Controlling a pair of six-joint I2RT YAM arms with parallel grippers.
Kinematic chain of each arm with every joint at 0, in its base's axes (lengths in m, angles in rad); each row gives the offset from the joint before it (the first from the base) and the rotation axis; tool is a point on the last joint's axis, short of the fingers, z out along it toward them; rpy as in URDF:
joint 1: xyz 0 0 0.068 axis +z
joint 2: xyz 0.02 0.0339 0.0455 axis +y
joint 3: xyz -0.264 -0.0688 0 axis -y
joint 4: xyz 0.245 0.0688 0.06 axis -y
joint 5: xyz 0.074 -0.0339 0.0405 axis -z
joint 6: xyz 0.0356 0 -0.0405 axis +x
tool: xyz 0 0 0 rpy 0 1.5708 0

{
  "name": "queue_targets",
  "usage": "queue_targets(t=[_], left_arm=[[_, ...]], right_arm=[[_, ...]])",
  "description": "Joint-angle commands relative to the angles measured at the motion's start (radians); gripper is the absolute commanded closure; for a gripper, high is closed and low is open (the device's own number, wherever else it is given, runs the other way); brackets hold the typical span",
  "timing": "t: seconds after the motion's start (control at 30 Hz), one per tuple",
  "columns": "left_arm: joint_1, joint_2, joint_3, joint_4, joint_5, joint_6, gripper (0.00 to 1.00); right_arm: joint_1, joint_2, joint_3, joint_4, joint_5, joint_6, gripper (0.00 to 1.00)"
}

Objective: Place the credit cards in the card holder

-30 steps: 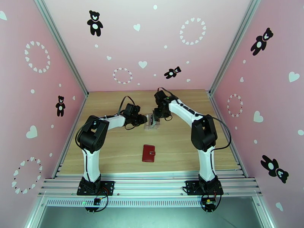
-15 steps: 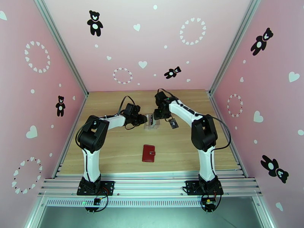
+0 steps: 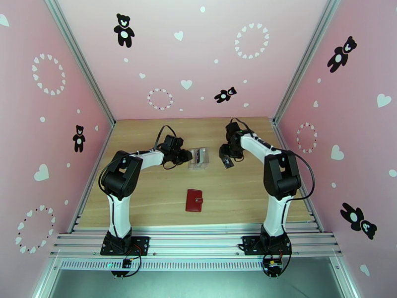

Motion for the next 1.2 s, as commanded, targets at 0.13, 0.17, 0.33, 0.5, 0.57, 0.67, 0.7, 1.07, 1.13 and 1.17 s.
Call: queue_targets(t=[0.13,0.17,0.33,0.5,0.57,0.67,0.7,1.07,1.13,1.17], left_arm=[[0.011,0.033,-0.030,-0.104,-0.107,0.013,0.69],[0.011,0.026,-0.031,-0.106,-0.110,0.015,0.69],[0.010,-0.046,-0.031,-0.143,-0.138,0.024,0.63],[0.008,-0.174,-0.042,-0.204,-0.194,0.039,0.56],[-0.003,-0.224,-0.049,-0.218,-0.201,0.039,0.55],[-0.048,-0.266,-0.040,-0.240,-0.201,0.034,0.56],[-0.070,-0.271,-0.032,-0.247,-0.202,0.031,0.56],[-0.362,0.017,0.368,-0.371,-0.230,-0.080,0.74],[-0.381,0.102,0.464,-0.404,-0.238,-0.100,0.77],[-0.384,0.138,0.499,-0.416,-0.238,-0.107,0.78]], right_arm=[[-0.040,0.034,-0.008,-0.003,0.004,-0.054,0.29],[-0.040,0.039,-0.005,-0.004,-0.009,-0.058,0.29],[-0.046,0.049,-0.007,0.011,-0.055,-0.061,0.29],[-0.057,0.059,0.001,0.020,-0.118,-0.057,0.29],[-0.063,0.071,0.008,0.020,-0.139,-0.056,0.29],[-0.069,0.084,0.013,0.022,-0.150,-0.052,0.29],[-0.070,0.088,0.013,0.023,-0.148,-0.051,0.30],[-0.136,0.095,-0.011,0.063,-0.229,-0.018,0.36],[-0.146,0.097,-0.016,0.064,-0.242,-0.016,0.36],[-0.149,0.099,-0.018,0.065,-0.246,-0.018,0.37]])
